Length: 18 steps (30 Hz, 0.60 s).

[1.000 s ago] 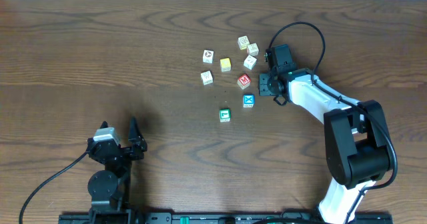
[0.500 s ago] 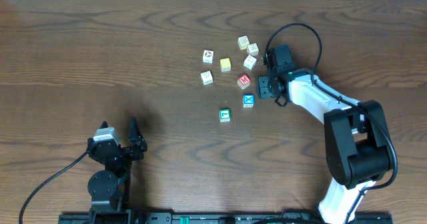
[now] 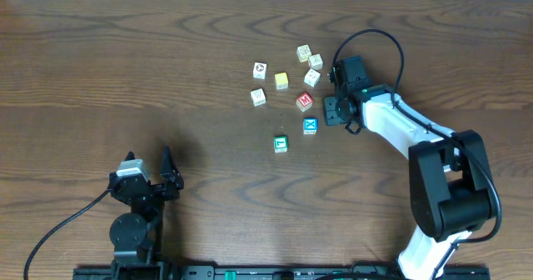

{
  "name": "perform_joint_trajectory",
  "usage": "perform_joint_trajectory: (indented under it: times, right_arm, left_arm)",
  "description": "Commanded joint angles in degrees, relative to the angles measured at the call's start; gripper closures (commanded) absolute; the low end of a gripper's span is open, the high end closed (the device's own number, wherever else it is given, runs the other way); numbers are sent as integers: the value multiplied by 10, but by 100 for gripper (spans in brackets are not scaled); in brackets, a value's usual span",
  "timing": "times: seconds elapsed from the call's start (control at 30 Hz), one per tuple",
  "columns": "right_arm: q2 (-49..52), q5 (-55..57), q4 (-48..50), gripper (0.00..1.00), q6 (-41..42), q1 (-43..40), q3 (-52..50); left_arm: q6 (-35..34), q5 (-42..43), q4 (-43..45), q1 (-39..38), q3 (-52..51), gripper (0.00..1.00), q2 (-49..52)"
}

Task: Lift 4 blocks
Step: 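Lower the open right gripper around the yellow W block, then close the right gripper on the yellow W block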

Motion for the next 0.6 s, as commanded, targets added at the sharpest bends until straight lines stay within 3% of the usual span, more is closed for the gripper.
perform_joint_trajectory:
  times: [0.0, 0.13, 0.37, 0.5, 0.57]
  right_arm:
    - [-28, 1, -6, 51, 9, 8, 4]
    - [-31, 1, -14, 57, 18, 8, 4]
    - [-31, 1, -21, 49, 30, 8, 4]
    - [-31, 2, -20, 61, 30, 8, 4]
    - [-31, 2, -21, 61, 30, 8, 4]
  left_arm:
    - [-1, -5, -25, -2, -9, 25, -3]
    - [-1, -5, -25, -2, -9, 25, -3]
    - [-1, -5, -25, -2, -9, 25, -3]
    - [-1, -5, -25, -2, -9, 25, -3]
    - [-1, -5, -25, -2, -9, 25, -3]
